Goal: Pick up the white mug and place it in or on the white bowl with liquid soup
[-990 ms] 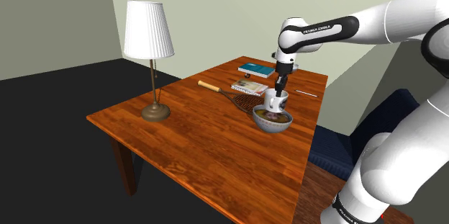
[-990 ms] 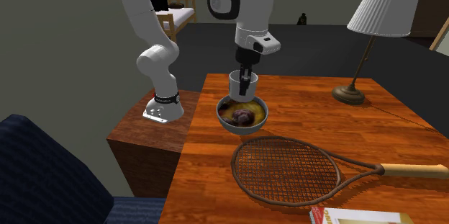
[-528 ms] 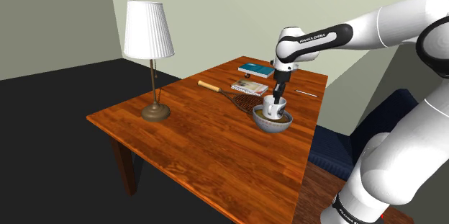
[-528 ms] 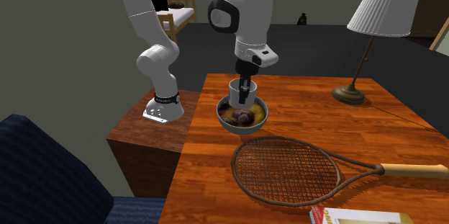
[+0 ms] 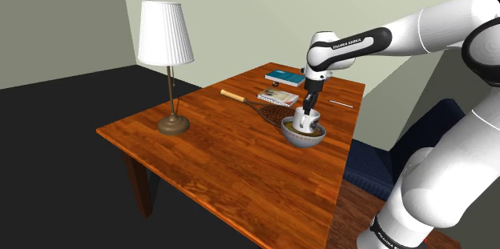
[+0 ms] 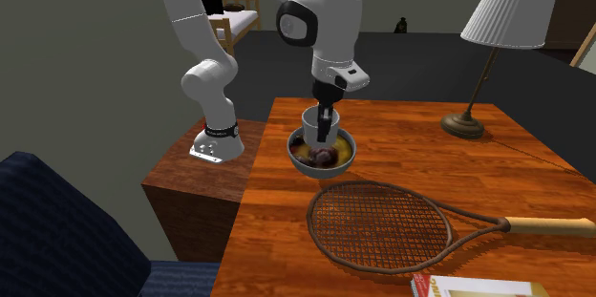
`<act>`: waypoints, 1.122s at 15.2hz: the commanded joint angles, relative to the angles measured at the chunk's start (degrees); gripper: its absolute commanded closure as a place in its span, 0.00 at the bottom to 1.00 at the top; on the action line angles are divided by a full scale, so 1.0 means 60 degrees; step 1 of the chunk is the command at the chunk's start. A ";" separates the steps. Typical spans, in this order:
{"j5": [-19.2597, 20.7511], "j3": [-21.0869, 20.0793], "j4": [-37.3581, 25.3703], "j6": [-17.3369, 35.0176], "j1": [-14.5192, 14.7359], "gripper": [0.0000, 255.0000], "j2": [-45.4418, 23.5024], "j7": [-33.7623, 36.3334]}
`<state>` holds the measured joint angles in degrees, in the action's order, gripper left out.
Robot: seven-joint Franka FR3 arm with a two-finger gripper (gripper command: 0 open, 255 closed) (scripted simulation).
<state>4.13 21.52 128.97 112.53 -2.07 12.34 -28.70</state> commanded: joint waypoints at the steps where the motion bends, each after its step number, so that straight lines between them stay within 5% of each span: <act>1: 0.0002 0.0001 0.0004 0.0001 0.0000 0.00 -0.0010 0.0000; 5: 0.0002 0.0001 0.0012 0.0008 0.0000 0.00 -0.0010 0.0002; 9: 0.0017 -0.0073 -0.1042 -0.1226 0.0021 0.00 0.0179 0.0033; 17: 0.0017 -0.0074 -0.1041 -0.1224 0.0020 0.00 0.0179 0.0033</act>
